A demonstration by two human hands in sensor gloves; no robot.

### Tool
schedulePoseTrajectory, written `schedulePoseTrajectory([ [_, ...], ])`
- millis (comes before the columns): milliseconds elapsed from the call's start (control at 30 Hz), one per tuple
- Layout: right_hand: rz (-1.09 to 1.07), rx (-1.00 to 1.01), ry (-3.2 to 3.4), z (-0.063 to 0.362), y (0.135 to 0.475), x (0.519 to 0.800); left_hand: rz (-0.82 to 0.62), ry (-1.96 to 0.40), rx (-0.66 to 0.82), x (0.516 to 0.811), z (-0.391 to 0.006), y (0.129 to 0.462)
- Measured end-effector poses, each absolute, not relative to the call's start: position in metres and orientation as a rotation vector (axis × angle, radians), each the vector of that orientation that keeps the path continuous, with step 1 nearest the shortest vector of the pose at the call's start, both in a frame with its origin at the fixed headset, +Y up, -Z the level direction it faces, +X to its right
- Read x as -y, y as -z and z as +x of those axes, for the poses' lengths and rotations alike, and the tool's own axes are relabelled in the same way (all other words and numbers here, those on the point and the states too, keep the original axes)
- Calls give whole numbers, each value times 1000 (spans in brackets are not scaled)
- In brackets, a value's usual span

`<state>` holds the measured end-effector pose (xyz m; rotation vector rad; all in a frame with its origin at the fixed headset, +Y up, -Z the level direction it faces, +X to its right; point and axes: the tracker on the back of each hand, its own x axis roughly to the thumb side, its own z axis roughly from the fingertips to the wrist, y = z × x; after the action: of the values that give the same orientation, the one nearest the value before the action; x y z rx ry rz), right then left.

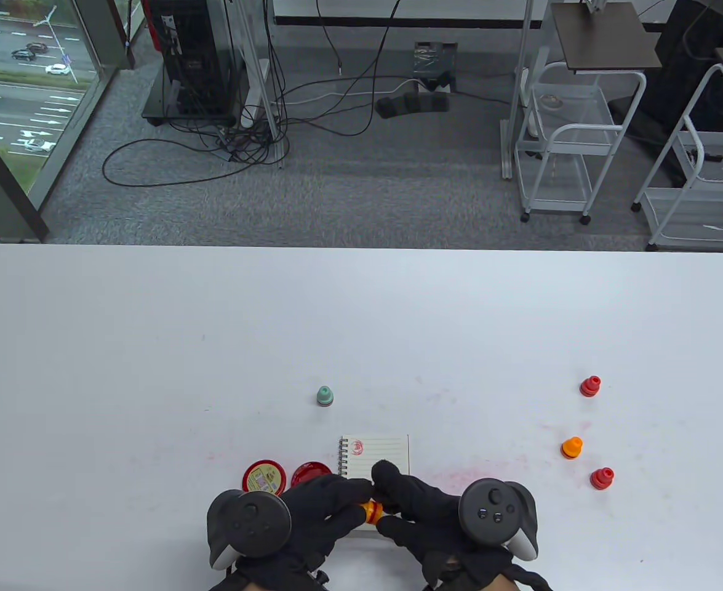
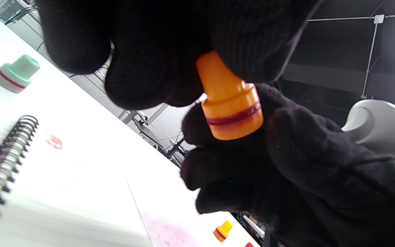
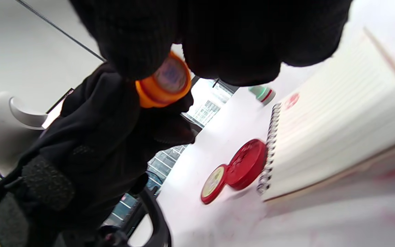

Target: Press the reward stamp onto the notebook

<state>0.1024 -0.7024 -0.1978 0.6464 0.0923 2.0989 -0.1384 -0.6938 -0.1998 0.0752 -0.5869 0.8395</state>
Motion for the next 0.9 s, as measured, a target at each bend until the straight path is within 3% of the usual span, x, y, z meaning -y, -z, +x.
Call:
schedulePoseTrajectory([
  [267, 620, 67, -2345, 126, 195, 690, 116, -764, 539, 683, -157, 207],
  [500, 550, 89, -2482, 143, 198, 693, 107, -264, 524, 670, -188, 221],
  [667, 524, 78, -2541, 148, 201, 696, 67, -216, 381, 681, -232, 239],
  [900, 460, 30, -2535, 154, 207, 703, -4, -100, 279, 707, -264, 246],
])
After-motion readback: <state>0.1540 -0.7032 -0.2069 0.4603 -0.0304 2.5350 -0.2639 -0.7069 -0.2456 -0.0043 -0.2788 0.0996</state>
